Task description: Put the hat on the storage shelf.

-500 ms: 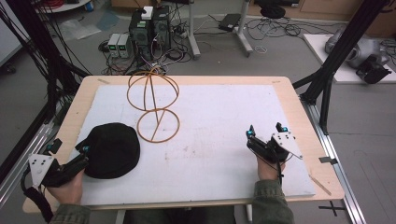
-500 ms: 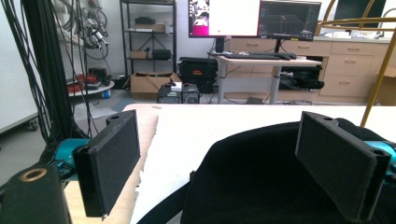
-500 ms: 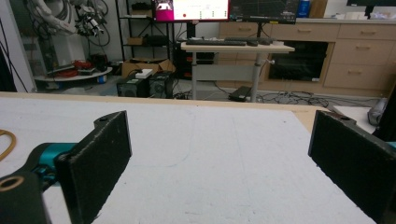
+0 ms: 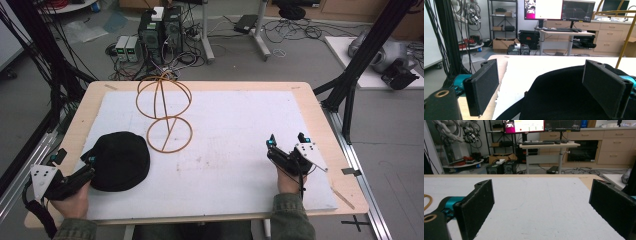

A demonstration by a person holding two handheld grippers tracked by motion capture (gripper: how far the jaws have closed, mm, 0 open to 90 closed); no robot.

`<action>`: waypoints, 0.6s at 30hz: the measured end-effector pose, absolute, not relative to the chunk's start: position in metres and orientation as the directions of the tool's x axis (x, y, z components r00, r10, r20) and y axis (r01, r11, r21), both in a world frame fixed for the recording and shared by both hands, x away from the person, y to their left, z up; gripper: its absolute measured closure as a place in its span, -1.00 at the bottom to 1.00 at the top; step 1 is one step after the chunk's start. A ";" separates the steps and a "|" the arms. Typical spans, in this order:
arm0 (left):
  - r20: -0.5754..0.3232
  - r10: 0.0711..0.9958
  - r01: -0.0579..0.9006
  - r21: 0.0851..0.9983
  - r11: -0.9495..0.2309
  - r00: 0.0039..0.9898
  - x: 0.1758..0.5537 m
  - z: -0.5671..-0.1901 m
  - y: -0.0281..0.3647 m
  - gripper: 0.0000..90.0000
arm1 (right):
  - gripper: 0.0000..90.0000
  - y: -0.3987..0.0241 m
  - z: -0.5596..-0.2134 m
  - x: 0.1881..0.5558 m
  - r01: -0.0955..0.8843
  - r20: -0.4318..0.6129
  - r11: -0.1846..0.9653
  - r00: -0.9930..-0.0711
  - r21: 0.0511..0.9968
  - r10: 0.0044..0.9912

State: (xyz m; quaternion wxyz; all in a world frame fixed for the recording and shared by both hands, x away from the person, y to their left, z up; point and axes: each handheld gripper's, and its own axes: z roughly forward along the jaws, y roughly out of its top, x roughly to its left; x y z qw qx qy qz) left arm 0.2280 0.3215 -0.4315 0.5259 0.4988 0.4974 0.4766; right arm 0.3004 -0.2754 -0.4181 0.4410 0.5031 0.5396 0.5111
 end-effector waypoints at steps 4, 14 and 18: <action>-0.050 0.997 -0.003 0.999 0.050 0.057 0.229 -0.432 0.321 -0.69 | -0.89 -0.275 -0.418 0.301 0.093 0.039 -0.029 -0.106 0.995 0.994; -0.061 0.996 0.002 0.998 0.061 0.061 0.229 -0.432 0.322 -0.69 | -0.89 -0.275 -0.419 0.302 0.102 0.039 -0.028 -0.112 0.994 0.993; -0.062 0.996 0.004 0.998 0.062 0.063 0.229 -0.432 0.321 -0.68 | -0.89 -0.275 -0.420 0.302 0.104 0.040 -0.028 -0.115 0.994 0.993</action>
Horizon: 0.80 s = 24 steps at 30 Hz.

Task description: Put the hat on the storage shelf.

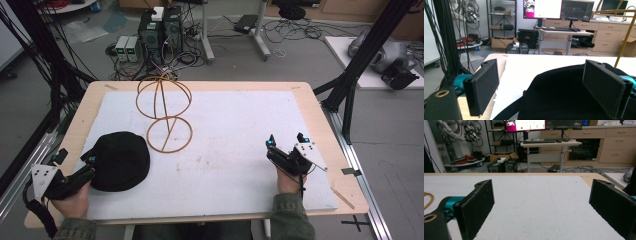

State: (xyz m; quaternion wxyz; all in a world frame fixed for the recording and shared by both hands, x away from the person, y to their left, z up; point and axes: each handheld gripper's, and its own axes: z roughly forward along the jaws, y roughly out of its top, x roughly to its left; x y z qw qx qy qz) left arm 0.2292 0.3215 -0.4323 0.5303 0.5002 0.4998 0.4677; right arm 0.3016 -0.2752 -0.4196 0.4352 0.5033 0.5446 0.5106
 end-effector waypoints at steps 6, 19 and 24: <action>-0.062 0.996 0.005 0.998 0.062 0.065 0.230 -0.432 0.321 -0.68 | -0.89 -0.275 -0.420 0.302 0.103 0.037 -0.025 -0.116 0.994 0.993; -0.063 0.995 0.005 0.998 0.063 0.071 0.232 -0.433 0.320 -0.68 | -0.89 -0.277 -0.421 0.301 0.111 0.039 -0.027 -0.117 0.994 0.992; -0.061 0.996 0.008 0.998 0.060 0.071 0.232 -0.433 0.320 -0.68 | -0.89 -0.277 -0.421 0.301 0.114 0.040 -0.027 -0.119 0.993 0.992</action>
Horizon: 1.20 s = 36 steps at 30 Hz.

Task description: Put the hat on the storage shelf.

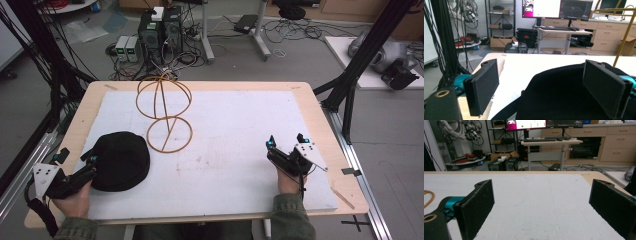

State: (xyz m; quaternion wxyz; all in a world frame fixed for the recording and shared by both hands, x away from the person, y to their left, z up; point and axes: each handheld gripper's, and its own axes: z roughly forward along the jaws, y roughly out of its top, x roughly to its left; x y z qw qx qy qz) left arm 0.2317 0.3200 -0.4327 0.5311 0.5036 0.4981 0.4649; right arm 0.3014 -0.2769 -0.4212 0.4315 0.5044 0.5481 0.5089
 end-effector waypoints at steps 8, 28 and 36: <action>-0.067 0.994 0.015 0.998 0.066 0.084 0.232 -0.433 0.320 -0.68 | -0.89 -0.277 -0.421 0.302 0.113 0.041 -0.027 -0.122 0.993 0.992; -0.122 0.962 0.064 0.992 0.110 0.245 0.235 -0.424 0.324 -0.66 | -0.89 -0.276 -0.422 0.303 0.123 0.045 -0.028 -0.137 0.992 0.990; -0.103 0.938 0.157 0.986 0.053 0.331 0.243 -0.425 0.317 -0.65 | -0.89 -0.276 -0.422 0.303 0.128 0.048 -0.030 -0.142 0.991 0.989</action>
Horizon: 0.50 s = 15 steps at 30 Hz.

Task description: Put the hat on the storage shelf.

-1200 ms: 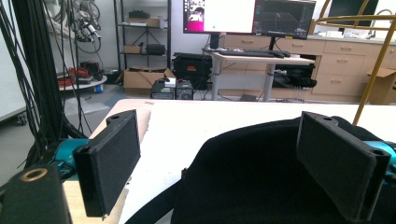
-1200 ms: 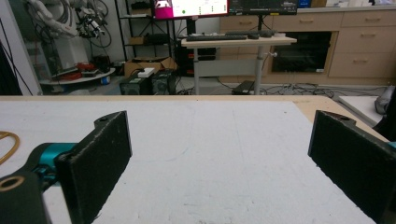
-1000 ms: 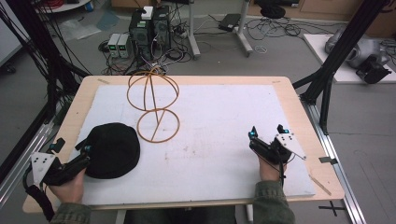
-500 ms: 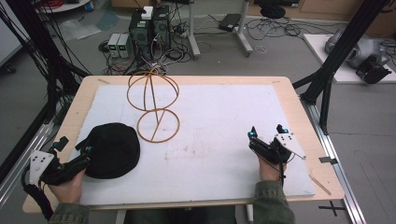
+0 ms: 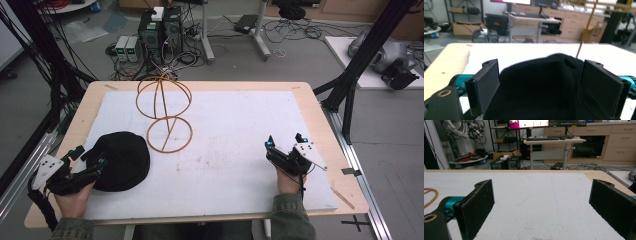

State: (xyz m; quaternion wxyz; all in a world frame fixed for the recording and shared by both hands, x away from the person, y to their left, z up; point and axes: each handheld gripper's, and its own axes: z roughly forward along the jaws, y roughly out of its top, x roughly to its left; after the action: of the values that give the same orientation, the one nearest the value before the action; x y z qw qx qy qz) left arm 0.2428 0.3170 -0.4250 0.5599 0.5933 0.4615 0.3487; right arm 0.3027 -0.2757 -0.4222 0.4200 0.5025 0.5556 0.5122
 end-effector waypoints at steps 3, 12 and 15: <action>-0.082 0.932 0.184 0.983 0.017 0.353 0.245 -0.427 0.313 -0.64 | -0.89 -0.276 -0.422 0.303 0.128 0.047 -0.029 -0.143 0.991 0.989; -0.079 0.915 0.244 0.970 -0.022 0.395 0.250 -0.432 0.310 -0.60 | -0.89 -0.276 -0.423 0.304 0.125 0.038 -0.020 -0.145 0.992 0.989; -0.081 0.913 0.258 0.966 -0.027 0.399 0.251 -0.433 0.310 -0.59 | -0.89 -0.276 -0.423 0.304 0.127 0.038 -0.020 -0.146 0.992 0.989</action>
State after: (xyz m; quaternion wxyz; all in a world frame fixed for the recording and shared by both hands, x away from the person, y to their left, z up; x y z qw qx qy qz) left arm 0.2509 0.3096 -0.4334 0.5306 0.6464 0.4529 0.3089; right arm 0.3037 -0.2762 -0.4229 0.4219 0.4992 0.5586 0.5107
